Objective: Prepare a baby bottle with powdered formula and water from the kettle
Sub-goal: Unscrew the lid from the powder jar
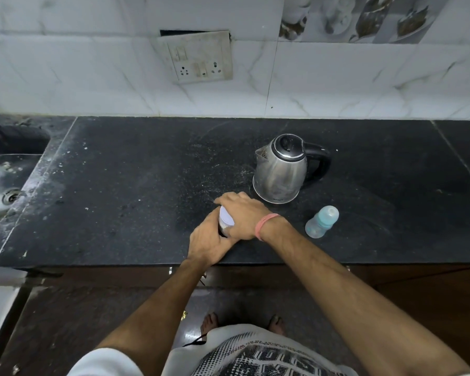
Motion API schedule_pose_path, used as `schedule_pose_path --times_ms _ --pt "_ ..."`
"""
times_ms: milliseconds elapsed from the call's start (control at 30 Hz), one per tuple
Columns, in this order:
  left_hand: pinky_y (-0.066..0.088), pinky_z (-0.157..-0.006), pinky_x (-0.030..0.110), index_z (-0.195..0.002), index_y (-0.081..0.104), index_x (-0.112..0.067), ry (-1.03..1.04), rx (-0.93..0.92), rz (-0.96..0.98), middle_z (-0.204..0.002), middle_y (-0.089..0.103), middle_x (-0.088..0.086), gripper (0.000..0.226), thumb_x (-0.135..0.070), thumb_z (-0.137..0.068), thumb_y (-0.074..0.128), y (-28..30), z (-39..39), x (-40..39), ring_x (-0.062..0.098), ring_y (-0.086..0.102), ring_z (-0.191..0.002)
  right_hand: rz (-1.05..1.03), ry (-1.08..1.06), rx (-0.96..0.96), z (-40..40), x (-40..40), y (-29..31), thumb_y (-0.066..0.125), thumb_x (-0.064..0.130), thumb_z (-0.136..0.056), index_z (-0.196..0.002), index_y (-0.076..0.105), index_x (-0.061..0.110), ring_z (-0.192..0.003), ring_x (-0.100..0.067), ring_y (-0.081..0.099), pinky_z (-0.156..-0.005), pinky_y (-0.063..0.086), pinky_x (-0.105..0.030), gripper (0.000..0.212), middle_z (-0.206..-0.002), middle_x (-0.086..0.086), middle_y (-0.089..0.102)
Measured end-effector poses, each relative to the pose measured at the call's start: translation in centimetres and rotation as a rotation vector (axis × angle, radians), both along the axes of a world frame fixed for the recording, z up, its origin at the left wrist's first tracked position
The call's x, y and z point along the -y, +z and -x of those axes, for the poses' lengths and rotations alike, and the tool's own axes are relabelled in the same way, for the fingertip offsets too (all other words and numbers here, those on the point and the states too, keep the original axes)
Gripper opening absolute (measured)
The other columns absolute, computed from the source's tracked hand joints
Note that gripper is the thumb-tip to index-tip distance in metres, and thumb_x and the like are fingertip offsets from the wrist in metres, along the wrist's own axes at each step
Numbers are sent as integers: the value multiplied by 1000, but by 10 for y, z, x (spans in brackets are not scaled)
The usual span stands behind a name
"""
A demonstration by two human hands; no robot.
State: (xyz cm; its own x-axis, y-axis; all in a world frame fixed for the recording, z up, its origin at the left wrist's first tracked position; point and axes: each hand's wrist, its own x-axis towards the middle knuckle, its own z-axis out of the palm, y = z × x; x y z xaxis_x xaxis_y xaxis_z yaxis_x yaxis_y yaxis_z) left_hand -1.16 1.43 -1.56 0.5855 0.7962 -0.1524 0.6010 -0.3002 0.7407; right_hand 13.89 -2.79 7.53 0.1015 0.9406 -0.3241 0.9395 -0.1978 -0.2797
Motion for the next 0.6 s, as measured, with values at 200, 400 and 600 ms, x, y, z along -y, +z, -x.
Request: schedule_pose_path --times_ms 200,400,600 --pt "60 -99 43 -152 55 -48 1 29 24 -130 75 -25 76 -69 -86 85 4 0 2 9 73 -118 -17 -51 252 4 -3 5 76 56 -89 -143 56 17 -131 -31 51 -98 53 -46 70 -142 -9 52" --pt "63 -98 49 -145 56 -39 -3 -1 11 -124 75 -16 78 -77 -82 83 2 -1 2 15 75 -114 12 201 197 3 -9 20 89 27 -82 -139 65 22 -124 -25 49 -92 58 -45 62 -136 -2 53" --pt "61 -95 44 -139 62 -32 16 -17 6 -123 74 -15 75 -76 -84 85 -1 -1 2 17 75 -113 -36 277 167 -3 -7 14 93 19 -80 -137 68 25 -123 -21 49 -89 57 -41 63 -135 3 56"
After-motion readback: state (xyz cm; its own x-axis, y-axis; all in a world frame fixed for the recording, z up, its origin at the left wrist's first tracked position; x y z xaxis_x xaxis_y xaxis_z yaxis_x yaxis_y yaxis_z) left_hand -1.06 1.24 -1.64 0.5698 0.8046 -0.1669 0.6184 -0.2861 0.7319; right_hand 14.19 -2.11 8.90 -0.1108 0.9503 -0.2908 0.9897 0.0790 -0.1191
